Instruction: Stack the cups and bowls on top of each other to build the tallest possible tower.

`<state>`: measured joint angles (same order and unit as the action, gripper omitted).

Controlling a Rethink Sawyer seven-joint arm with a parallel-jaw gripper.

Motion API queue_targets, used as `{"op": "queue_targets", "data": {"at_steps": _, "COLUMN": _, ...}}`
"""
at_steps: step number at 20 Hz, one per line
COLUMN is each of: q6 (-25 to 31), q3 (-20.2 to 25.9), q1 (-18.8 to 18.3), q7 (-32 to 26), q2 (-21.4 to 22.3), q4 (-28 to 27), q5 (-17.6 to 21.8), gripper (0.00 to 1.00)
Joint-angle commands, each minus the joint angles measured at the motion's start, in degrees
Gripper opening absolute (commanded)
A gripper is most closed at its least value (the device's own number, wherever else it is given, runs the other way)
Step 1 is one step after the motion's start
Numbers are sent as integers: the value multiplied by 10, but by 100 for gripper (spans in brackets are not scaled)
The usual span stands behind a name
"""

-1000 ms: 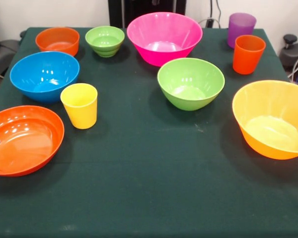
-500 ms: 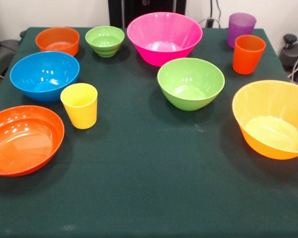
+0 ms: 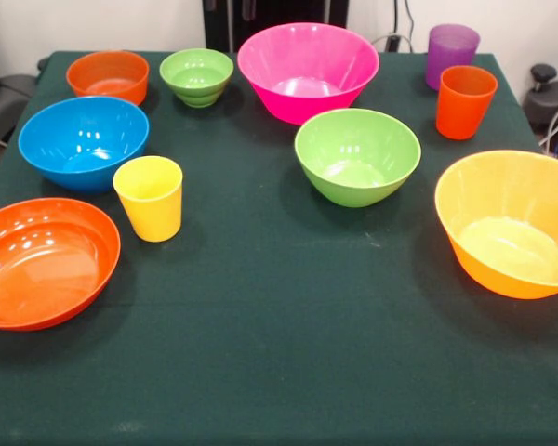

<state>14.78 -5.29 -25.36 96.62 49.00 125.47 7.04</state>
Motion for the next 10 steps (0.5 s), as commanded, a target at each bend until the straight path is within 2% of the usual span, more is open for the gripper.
{"op": "queue_targets", "data": {"at_steps": 1, "q6": 34, "q3": 60, "q1": -12, "q7": -11, "q2": -66, "q4": -56, "q5": 50, "gripper": 100}}
{"op": "queue_targets", "data": {"at_steps": 4, "q6": 52, "q3": 56, "q1": -9, "q7": -13, "q2": -71, "q4": -76, "q5": 57, "gripper": 100}}
{"op": "queue_targets", "data": {"at_steps": 10, "q6": 75, "q3": 61, "q1": -16, "q7": -18, "q2": -111, "q4": -122, "q5": 66, "gripper": 100}}
